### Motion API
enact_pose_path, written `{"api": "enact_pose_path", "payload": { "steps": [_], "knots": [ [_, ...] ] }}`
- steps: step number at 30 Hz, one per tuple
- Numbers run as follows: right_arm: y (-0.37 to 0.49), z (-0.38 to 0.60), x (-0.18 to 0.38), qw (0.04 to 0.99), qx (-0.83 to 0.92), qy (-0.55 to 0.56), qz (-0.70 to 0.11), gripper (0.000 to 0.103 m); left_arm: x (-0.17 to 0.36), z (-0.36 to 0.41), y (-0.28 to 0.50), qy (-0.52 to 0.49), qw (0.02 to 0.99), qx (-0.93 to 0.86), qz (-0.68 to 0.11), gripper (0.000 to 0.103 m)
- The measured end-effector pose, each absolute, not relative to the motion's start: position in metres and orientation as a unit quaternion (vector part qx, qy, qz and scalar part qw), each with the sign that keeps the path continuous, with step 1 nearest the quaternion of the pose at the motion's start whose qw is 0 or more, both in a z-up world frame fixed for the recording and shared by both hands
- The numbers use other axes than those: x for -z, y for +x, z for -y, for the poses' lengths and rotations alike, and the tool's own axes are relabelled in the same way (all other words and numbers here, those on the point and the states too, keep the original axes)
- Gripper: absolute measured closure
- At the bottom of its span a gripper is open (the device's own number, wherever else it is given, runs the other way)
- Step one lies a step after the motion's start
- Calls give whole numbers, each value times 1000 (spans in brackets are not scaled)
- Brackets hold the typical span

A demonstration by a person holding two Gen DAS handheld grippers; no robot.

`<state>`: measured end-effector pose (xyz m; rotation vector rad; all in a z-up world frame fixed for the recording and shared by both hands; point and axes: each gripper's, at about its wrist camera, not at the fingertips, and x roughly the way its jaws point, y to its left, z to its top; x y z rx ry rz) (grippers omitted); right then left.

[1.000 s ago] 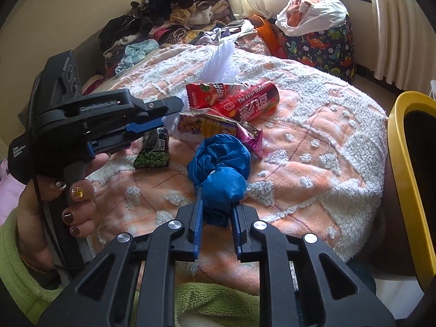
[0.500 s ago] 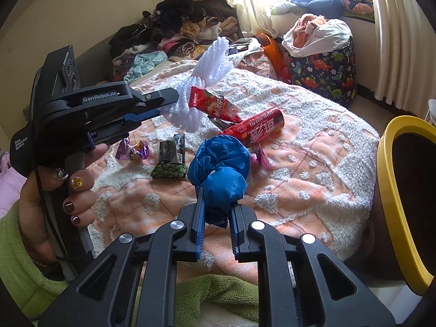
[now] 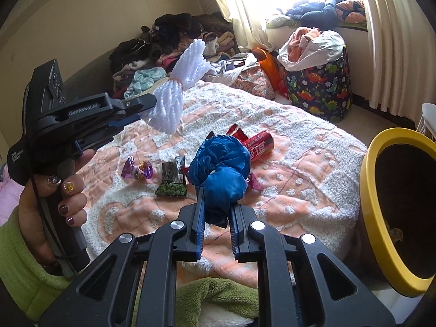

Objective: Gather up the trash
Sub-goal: 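Lift the blue bag and white net and carry both toward the yellow bin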

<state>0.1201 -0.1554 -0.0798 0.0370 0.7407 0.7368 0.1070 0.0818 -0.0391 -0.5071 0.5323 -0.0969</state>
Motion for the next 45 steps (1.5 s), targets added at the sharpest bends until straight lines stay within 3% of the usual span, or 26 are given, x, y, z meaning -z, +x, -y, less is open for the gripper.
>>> {"api": "enact_pose_path", "payload": {
  "steps": [45],
  "knots": [
    [129,233,41,906,-293,84,-294,88,16,1,102,-175,940,102,-276,94]
  ]
}}
